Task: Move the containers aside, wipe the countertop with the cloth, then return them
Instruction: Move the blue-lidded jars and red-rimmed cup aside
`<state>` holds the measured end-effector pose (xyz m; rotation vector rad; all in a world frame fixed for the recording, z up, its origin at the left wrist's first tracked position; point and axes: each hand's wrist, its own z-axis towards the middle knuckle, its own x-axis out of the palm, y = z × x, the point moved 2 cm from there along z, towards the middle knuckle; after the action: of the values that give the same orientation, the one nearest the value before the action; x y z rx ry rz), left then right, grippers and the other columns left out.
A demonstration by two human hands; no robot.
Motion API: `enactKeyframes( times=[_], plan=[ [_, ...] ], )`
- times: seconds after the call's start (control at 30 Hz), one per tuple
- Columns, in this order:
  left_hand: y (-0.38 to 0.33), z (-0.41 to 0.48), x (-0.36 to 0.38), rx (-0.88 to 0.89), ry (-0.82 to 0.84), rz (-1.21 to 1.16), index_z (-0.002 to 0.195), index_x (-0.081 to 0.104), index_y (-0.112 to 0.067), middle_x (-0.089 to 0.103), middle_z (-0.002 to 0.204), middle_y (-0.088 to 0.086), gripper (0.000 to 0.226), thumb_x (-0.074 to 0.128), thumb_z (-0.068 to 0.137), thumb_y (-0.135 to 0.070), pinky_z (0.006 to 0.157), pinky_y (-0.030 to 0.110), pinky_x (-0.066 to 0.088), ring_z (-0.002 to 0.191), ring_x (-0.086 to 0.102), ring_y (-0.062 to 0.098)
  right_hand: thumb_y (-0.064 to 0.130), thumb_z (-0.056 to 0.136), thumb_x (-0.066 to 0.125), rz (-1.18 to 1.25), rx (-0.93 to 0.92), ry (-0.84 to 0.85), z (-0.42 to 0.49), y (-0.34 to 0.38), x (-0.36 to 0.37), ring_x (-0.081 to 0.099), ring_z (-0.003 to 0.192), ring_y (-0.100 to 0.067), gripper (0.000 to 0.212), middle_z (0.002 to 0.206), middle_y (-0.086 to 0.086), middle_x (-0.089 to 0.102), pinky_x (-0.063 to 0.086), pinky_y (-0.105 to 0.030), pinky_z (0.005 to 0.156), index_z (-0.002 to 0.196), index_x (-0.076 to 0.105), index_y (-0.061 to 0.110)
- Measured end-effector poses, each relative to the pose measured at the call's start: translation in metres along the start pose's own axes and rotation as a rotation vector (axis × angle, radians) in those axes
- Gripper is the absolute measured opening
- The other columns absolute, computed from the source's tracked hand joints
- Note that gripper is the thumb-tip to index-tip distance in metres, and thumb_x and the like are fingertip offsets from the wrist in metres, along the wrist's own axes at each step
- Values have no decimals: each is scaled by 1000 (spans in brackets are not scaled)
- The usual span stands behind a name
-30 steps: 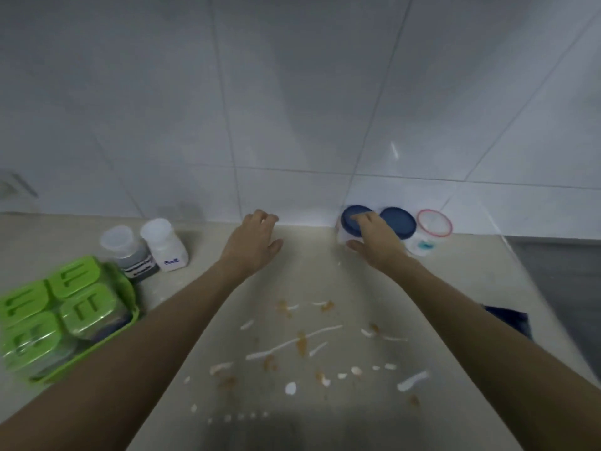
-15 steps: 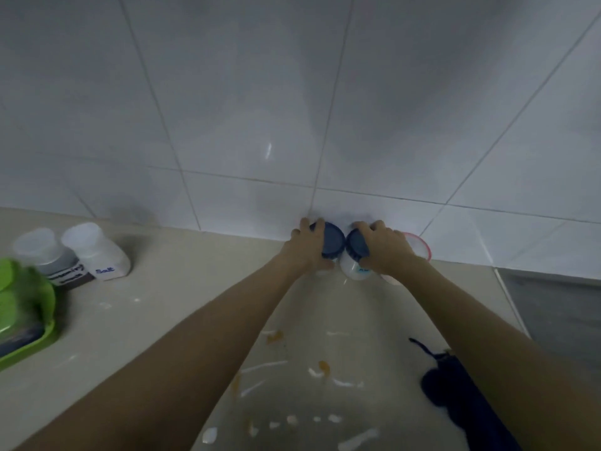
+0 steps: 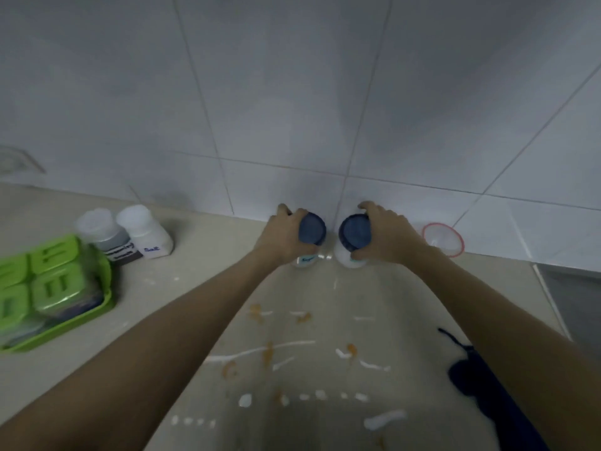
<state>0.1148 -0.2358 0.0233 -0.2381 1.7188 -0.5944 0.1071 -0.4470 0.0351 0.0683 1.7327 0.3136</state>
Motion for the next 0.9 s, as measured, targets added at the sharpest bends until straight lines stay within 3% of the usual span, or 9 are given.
enactKeyframes(
  times=[0.17, 0.33, 0.6, 0.9],
  plan=[
    [77, -61, -59, -181, -38, 47, 134, 43, -20, 42, 125, 12, 76, 77, 68, -39, 87, 36, 45, 106, 55, 35, 43, 54, 81, 139, -126, 22, 3, 88, 17, 56, 100, -25, 80, 115, -4, 55, 52, -40, 79, 121, 42, 19],
    [157, -121, -103, -312, -53, 63, 132, 46, -18, 47, 125, 13, 76, 78, 66, -42, 90, 38, 45, 108, 55, 34, 44, 54, 78, 210, -234, 50, 9, 182, 45, 54, 95, -19, 78, 112, 2, 53, 53, -38, 76, 119, 41, 24],
    [223, -156, -120, -296, -162, 119, 124, 54, -20, 59, 122, 11, 71, 74, 65, -53, 89, 39, 45, 108, 53, 34, 36, 59, 78, 253, -279, 65, 22, 282, 78, 50, 102, -21, 73, 117, 0, 51, 51, -41, 84, 121, 43, 20],
    [264, -155, -113, -252, -318, 109, 117, 61, -14, 62, 109, 13, 66, 74, 62, -48, 87, 38, 37, 99, 52, 36, 40, 60, 78, 238, -237, 84, 44, 322, 105, 50, 109, -25, 76, 125, -4, 48, 49, -44, 89, 125, 44, 18]
  ],
)
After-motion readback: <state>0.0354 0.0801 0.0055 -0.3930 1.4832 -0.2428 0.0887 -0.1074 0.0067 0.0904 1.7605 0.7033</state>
